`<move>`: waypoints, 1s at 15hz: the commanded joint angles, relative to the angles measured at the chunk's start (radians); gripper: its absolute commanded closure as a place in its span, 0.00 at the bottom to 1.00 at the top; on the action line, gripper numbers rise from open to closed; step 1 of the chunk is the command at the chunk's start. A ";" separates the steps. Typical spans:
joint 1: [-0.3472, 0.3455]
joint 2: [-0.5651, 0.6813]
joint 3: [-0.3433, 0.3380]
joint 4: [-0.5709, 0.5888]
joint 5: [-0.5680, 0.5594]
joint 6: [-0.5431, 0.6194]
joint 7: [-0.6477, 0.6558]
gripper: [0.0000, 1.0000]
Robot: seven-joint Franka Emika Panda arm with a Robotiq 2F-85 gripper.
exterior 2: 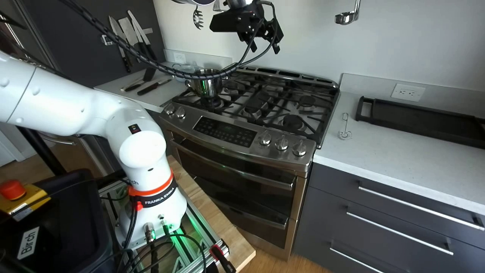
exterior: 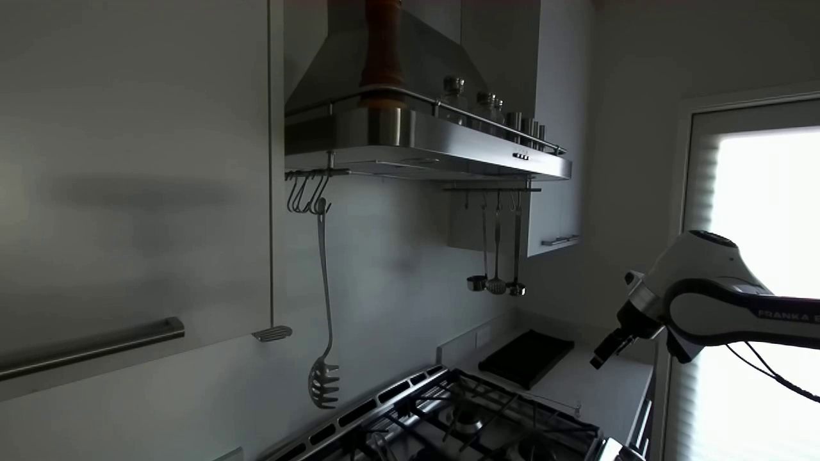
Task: Press the leftmost button on the stove fun on and off
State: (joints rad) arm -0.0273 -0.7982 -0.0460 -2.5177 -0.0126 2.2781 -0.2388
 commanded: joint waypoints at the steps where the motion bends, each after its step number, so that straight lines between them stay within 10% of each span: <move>1: 0.085 -0.040 -0.012 -0.005 0.019 0.060 -0.026 0.00; 15: 0.293 -0.050 0.105 0.128 -0.003 0.323 -0.048 0.00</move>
State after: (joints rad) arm 0.2267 -0.8624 0.0666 -2.4155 -0.0082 2.5297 -0.2641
